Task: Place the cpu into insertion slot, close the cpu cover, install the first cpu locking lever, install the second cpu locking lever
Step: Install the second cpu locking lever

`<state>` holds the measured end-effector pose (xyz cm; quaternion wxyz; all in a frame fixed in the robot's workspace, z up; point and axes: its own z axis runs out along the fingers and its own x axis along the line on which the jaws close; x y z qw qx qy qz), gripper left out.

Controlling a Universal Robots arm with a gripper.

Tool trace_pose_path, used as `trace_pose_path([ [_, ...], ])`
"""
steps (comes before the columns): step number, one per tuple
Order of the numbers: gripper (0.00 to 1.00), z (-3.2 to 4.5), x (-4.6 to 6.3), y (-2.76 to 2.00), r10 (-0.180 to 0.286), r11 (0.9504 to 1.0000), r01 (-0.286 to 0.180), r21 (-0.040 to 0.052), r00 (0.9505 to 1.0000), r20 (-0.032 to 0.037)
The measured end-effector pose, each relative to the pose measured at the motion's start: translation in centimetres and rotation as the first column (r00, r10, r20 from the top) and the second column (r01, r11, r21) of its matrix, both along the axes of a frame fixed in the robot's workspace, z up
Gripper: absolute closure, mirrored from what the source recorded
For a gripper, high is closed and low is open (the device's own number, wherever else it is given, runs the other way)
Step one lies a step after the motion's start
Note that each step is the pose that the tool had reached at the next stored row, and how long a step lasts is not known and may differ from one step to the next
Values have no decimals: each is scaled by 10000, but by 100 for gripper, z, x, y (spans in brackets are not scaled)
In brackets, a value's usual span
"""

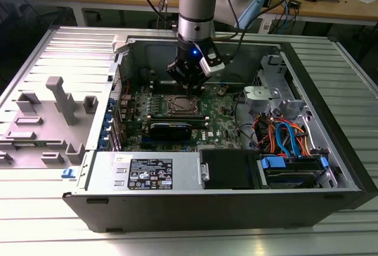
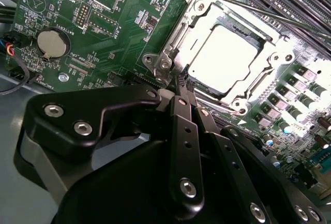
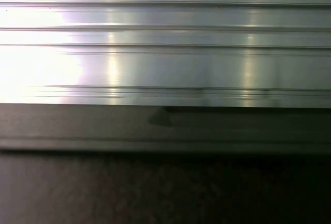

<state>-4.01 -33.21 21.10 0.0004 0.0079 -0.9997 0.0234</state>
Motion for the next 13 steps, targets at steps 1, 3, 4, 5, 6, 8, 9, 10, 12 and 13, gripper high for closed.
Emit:
trace_pose_path([
  [1,89,0,0,0,2,10000,-2,0,10000,0],
  [3,89,0,-1,0,1,10000,-1,0,10000,0],
  [4,89,0,-2,0,0,10000,0,0,10000,0],
  [5,89,0,-2,0,0,10000,0,2,10000,1],
  [6,89,0,-3,-5,0,10000,0,0,10000,0],
  [8,89,0,-2,-10,-1,10000,1,1,10000,1],
  [9,89,0,-2,-11,0,10000,0,0,10000,0],
  [10,89,0,-2,-13,0,10000,0,0,10000,0],
  [12,89,0,-2,-14,0,10000,0,0,10000,0],
  [13,89,0,-2,-15,0,10000,0,0,10000,0],
])
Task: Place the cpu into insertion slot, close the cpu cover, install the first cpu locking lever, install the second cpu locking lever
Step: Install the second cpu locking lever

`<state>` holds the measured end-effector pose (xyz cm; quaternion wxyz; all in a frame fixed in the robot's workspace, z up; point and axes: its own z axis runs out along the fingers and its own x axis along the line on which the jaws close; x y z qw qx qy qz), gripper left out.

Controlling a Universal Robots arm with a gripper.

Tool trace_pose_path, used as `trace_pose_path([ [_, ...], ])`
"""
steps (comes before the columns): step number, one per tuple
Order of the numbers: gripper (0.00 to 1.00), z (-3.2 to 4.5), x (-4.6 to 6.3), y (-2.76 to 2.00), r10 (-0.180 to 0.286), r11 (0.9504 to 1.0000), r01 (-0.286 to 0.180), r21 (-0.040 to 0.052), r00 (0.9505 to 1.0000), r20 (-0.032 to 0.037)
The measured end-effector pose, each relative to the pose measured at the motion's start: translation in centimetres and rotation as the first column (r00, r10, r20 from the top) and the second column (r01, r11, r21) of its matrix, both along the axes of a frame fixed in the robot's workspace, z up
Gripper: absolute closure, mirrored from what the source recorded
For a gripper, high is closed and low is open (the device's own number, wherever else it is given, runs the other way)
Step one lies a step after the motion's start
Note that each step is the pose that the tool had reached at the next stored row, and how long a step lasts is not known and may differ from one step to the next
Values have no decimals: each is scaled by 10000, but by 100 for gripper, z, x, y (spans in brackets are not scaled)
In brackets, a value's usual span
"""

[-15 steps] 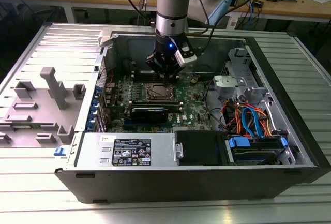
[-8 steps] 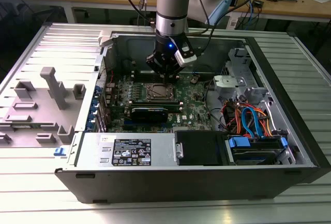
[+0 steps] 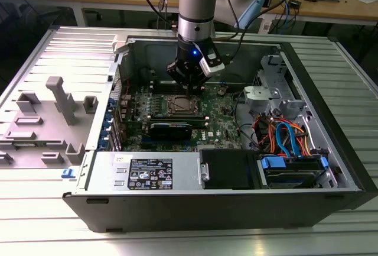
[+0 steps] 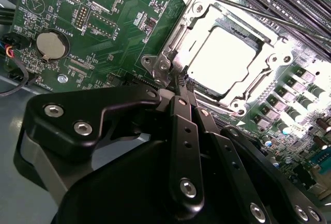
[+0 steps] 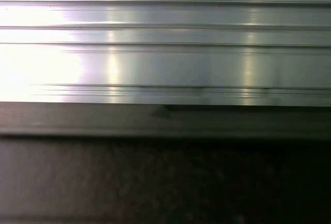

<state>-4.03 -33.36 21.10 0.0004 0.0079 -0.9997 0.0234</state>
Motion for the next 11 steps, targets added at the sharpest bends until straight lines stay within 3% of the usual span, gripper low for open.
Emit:
trace_pose_path([
  [11,89,0,0,-25,0,10000,0,-11,10000,0],
])
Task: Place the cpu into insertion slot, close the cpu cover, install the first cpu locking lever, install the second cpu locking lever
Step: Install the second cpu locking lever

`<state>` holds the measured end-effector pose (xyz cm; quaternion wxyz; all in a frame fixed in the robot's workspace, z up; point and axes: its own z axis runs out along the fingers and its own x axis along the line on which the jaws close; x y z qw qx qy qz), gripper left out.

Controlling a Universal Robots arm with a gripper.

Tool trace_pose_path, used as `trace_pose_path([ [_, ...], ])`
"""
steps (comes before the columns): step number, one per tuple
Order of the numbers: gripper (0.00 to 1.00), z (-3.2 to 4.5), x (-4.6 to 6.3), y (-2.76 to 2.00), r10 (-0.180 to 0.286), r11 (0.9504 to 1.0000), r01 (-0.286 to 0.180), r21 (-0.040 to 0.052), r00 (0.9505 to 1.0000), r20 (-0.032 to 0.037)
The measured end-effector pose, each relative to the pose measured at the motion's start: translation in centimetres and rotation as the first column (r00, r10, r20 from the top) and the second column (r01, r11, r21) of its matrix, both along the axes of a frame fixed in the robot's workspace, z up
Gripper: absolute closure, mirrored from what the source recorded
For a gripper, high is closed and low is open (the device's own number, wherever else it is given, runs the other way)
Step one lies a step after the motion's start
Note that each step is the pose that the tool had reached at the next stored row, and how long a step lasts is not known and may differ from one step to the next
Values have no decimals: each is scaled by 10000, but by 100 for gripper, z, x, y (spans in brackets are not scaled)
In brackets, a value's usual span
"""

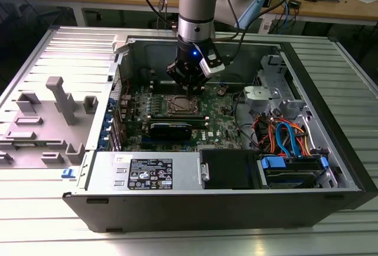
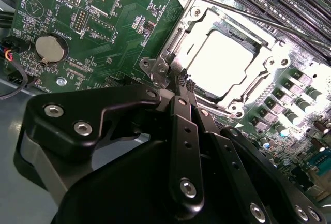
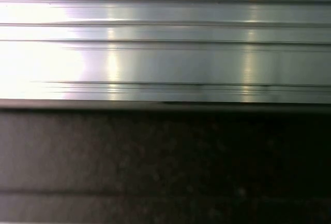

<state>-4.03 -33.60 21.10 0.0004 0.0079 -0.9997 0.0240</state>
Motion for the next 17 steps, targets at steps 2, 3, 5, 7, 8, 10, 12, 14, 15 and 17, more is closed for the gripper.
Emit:
trace_pose_path([
  [2,89,0,0,0,0,10000,0,-1,10000,0],
  [3,89,0,0,0,0,10000,0,-1,10000,0],
  [5,89,0,0,0,0,10000,0,-1,10000,0],
  [7,89,0,0,0,0,10000,0,-2,10000,0],
  [8,89,0,0,0,0,10000,0,-3,10000,0],
  [10,89,4,0,0,0,10000,0,-2,10000,-1],
  [12,89,36,-1,-1,-2,10000,2,-4,10000,-4],
  [14,89,54,0,-1,0,10000,0,-3,10000,-4],
  [15,89,59,0,-1,0,10000,0,-2,10000,-5],
  [17,89,97,0,-2,0,10000,0,-4,10000,-7],
])
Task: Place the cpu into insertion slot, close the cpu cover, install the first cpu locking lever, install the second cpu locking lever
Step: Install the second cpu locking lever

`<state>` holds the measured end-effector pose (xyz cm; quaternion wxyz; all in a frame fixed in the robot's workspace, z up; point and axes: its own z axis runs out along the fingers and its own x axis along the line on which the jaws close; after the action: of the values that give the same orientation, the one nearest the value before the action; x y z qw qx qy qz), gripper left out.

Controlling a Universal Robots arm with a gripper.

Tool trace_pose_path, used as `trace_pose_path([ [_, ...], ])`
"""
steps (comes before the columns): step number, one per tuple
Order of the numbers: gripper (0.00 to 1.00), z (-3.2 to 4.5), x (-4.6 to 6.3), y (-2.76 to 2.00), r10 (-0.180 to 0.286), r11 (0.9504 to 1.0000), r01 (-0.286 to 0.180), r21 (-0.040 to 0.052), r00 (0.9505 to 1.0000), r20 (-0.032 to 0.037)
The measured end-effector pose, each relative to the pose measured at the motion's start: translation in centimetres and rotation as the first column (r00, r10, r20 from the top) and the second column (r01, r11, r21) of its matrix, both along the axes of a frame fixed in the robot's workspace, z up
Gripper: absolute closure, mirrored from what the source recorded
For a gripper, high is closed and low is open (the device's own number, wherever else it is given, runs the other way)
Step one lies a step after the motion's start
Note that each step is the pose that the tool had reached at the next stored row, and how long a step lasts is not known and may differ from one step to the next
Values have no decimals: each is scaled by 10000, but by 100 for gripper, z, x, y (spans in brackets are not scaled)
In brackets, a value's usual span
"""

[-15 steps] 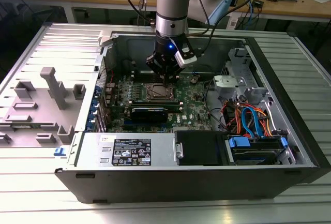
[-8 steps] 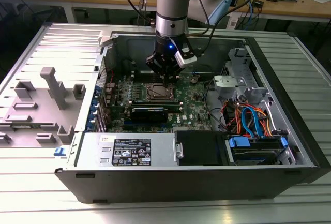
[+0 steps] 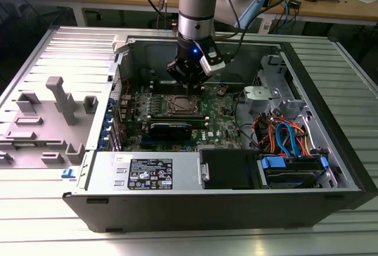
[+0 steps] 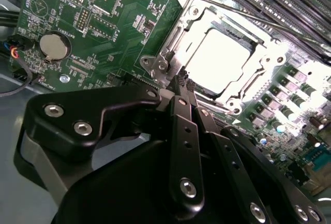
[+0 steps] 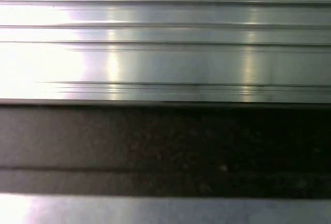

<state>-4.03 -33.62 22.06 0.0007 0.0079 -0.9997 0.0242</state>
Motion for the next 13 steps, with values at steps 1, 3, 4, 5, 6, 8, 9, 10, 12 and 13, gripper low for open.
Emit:
trace_pose_path([
  [1,89,4,0,-2,1,10000,-1,4,10000,2],
  [3,89,4,0,-6,-1,10000,1,3,10000,2],
  [4,89,5,0,-9,0,10000,0,2,10000,1],
  [5,89,5,1,-19,1,10000,-1,0,10000,0],
  [6,89,5,1,-31,1,10000,-1,1,10000,1],
  [8,89,4,0,-54,0,10000,0,1,10000,0],
  [9,89,4,0,-72,0,10000,0,1,10000,0],
  [10,89,4,0,-85,0,10000,0,1,10000,0],
  [12,89,4,1,-116,0,10000,0,-3,10000,0],
  [13,89,4,0,-131,-1,10000,1,-3,10000,0],
])
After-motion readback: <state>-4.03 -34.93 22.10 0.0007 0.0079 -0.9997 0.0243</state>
